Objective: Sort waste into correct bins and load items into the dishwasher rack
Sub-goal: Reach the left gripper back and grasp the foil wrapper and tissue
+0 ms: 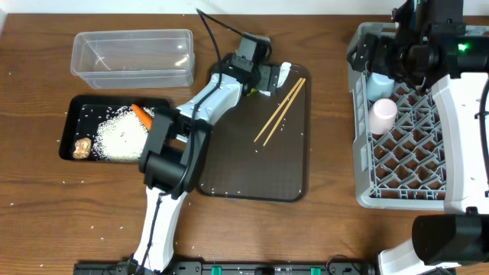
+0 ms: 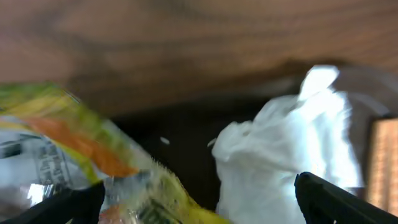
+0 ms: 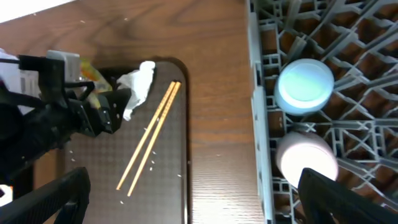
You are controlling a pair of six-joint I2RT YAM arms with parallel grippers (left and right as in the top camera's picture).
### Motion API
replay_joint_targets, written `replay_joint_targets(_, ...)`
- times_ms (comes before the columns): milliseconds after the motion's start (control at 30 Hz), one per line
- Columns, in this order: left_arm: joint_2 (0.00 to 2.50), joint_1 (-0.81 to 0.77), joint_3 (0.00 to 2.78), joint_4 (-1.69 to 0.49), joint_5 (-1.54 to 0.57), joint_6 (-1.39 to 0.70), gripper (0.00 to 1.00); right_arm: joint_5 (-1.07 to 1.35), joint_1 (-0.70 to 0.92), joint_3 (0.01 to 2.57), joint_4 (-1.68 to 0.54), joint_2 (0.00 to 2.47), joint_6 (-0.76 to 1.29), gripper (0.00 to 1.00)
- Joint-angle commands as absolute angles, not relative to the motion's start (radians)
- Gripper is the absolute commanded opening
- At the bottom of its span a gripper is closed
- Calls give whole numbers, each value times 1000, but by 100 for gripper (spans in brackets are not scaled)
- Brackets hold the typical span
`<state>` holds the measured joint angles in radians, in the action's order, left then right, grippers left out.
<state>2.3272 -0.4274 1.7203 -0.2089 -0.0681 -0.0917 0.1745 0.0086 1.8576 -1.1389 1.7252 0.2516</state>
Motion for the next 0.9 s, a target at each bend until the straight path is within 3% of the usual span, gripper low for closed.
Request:
replay_joint_targets(0, 2361, -425, 1739, -219, -59, -72, 98, 138, 7, 1863, -1140, 1725, 230, 99)
replay_joint_targets(133, 2363, -426, 1739, -239, -60, -72, 99, 137, 7, 1863, -1140, 1725, 230, 99)
replay_joint_targets(200, 2363, -427, 1739, -263, -61, -72, 88, 135, 7, 1863, -1141, 1725, 229, 99)
replay_joint_targets(333, 2363, -429, 1739, -353, -72, -75, 42, 134, 7, 1863, -1145, 1725, 219, 99)
replay_joint_targets(433, 2360, -429, 1739, -411, -72, -76, 21, 134, 7, 1863, -1145, 1725, 219, 99)
replay_joint_targets(533, 2341, -429, 1740, -459, -72, -87, 9, 134, 7, 1863, -1145, 1725, 219, 99)
replay_joint_targets(867, 2048, -399, 1740, -575, -60, -91, 6, 134, 8, 1863, -1147, 1725, 218, 99)
